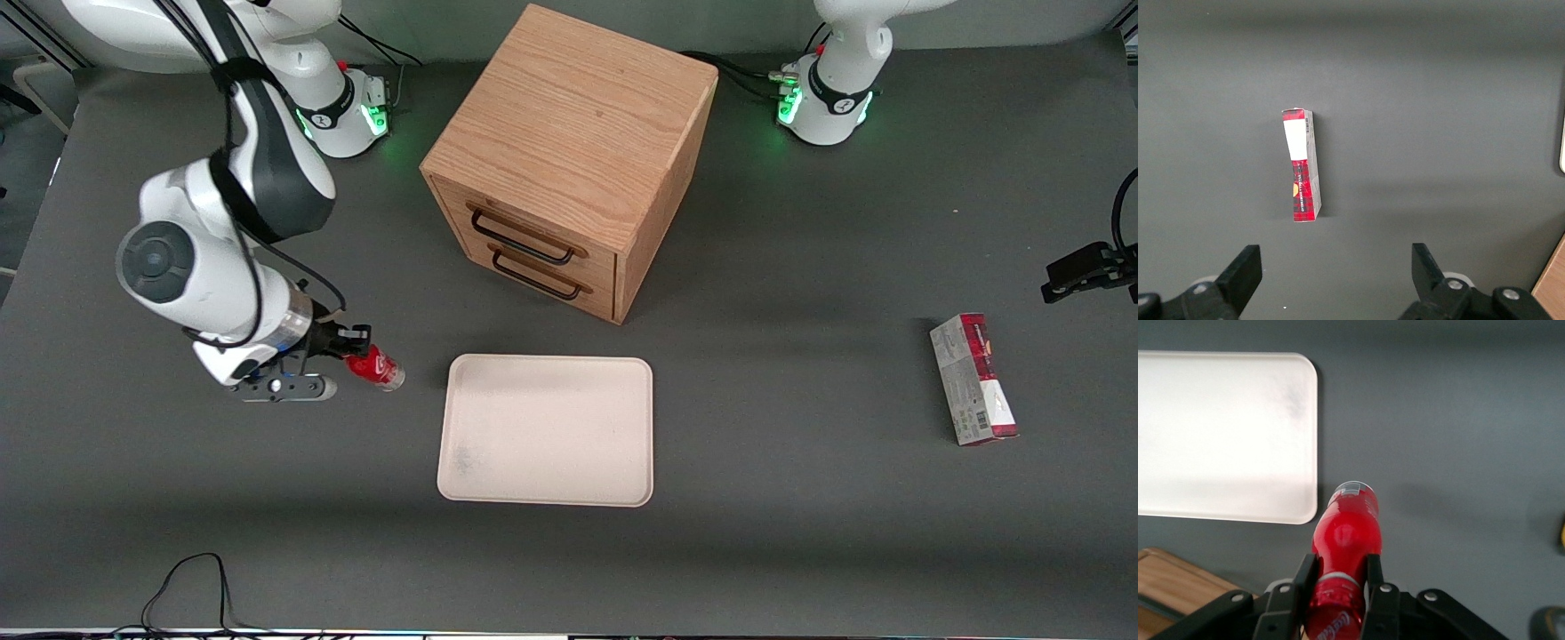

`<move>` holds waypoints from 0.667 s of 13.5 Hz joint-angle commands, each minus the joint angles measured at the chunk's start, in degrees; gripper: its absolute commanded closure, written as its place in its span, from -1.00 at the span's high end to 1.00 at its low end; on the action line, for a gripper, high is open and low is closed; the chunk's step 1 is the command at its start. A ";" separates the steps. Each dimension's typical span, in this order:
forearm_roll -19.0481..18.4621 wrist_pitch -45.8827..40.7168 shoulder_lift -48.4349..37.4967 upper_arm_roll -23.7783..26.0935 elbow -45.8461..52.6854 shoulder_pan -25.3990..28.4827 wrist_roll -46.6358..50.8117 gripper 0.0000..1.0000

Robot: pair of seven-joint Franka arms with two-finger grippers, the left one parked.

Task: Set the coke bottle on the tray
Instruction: 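Lift the bottle and carry it onto the white tray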

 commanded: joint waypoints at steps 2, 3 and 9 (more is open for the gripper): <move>-2.69 -12.40 10.70 0.61 23.59 0.55 1.04 -0.87; -3.49 -15.12 13.16 2.27 29.40 0.55 0.95 -0.86; -10.59 -7.44 25.12 9.12 37.01 1.34 1.04 -0.85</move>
